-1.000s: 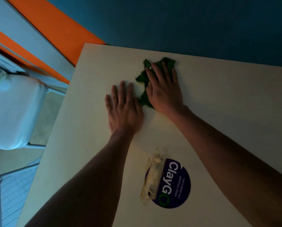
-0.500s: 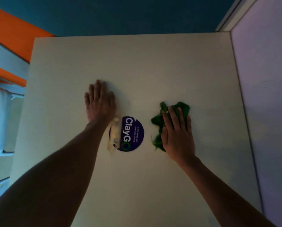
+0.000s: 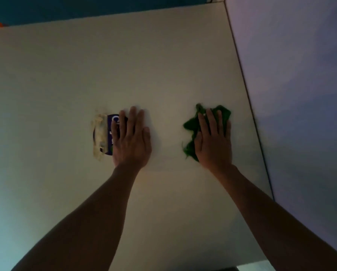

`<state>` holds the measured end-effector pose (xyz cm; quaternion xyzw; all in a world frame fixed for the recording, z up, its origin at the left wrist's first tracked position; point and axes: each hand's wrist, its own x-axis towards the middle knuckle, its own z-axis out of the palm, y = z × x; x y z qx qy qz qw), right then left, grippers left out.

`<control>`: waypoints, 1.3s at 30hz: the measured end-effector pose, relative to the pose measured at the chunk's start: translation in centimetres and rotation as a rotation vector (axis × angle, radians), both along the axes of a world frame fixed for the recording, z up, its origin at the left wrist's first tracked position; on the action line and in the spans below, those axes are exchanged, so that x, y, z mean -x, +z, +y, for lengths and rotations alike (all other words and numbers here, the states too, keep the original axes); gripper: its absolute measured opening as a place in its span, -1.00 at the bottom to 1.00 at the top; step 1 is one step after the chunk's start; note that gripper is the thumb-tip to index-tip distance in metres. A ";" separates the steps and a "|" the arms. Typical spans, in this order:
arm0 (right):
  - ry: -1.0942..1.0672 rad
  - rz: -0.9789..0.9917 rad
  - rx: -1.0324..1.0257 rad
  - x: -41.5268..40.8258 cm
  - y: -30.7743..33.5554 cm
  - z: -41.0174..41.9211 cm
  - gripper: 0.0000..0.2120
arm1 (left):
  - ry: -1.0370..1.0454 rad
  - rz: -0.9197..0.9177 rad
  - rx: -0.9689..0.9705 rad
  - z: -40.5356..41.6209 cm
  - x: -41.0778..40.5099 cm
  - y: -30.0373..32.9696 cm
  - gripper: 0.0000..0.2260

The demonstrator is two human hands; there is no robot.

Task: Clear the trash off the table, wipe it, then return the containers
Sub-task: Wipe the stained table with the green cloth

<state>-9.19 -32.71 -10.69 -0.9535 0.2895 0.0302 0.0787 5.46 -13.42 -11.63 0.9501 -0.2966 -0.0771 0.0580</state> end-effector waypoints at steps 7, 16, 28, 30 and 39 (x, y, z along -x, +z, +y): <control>-0.094 -0.047 -0.025 -2.8 -0.7 -1.1 -0.48 | 0.013 -0.028 0.064 0.2 -0.3 -0.2 -0.50; -0.106 -0.013 -0.016 15.3 0.2 4.8 -0.49 | 0.035 -0.065 0.186 1.1 1.5 -0.7 -0.56; -0.163 0.023 -0.023 29.8 1.0 8.7 -0.50 | 0.052 0.093 0.096 8.4 16.1 0.9 -0.48; -0.166 0.019 -0.019 29.1 0.9 8.5 -0.49 | 0.058 0.094 0.042 9.3 18.0 0.7 -0.47; -0.142 -0.016 -0.008 18.9 -0.1 4.6 -0.48 | 0.077 0.065 0.025 9.2 18.6 0.3 -0.48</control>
